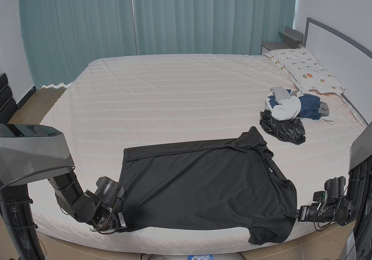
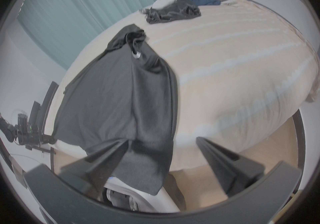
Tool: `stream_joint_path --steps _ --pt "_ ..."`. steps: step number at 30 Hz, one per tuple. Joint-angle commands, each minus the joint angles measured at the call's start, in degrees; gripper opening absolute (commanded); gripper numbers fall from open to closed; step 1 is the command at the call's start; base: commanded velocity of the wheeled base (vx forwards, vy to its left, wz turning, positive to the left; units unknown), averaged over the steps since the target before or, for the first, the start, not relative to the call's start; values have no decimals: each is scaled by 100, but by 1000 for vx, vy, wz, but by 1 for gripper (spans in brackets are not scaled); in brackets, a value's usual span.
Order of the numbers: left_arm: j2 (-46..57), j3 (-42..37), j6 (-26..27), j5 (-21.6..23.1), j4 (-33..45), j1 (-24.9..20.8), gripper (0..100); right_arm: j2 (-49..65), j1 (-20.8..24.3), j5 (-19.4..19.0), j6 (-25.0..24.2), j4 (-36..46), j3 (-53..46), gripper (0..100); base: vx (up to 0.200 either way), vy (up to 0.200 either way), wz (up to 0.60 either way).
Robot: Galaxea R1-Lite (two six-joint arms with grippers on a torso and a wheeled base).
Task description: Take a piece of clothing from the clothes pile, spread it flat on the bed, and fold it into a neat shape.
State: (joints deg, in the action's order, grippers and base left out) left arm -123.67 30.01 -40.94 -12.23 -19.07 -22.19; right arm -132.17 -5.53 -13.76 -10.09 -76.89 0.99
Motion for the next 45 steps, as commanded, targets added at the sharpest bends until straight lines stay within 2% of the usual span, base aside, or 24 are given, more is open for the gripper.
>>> stream_joint_path --steps 1,6,7,8,10,14,22,33,37,41,45 --pt "247 5 -11 27 -1 30 100 156 -123 -12 -133 -186 -99 100 0 0 0" --pt "994 -13 -2 238 140 188 100 490 -141 -21 -696 -740 -90 100 0 0 0" --pt "1258 22 -2 309 395 241 100 587 -150 -21 -889 -951 -64 100 0 0 0" --pt "1258 22 -2 309 395 241 100 587 -150 -21 -889 -951 -64 100 0 0 0" --pt "1592 128 -11 572 685 303 100 666 -150 -21 -1170 -1267 -11 100 0 0 0" --pt "1653 189 -46 906 711 311 100 851 -132 -12 -1452 -1267 209 100 0 0 0" --pt "1601 242 -222 1240 676 250 100 816 -62 -4 -1531 -1267 288 100 0 -150 0" --pt "1530 295 -371 1407 659 241 100 367 9 23 -1548 -1267 833 100 0 -164 0" --pt "1346 444 -459 1407 650 259 100 104 167 49 -1636 -1259 1220 100 0 0 0" --pt "1232 629 -723 1407 615 320 100 -204 474 322 -1724 -1144 1659 100 0 0 0" --pt "1284 760 -1074 1425 483 470 100 -257 703 383 -1733 -679 2125 100 0 0 0"
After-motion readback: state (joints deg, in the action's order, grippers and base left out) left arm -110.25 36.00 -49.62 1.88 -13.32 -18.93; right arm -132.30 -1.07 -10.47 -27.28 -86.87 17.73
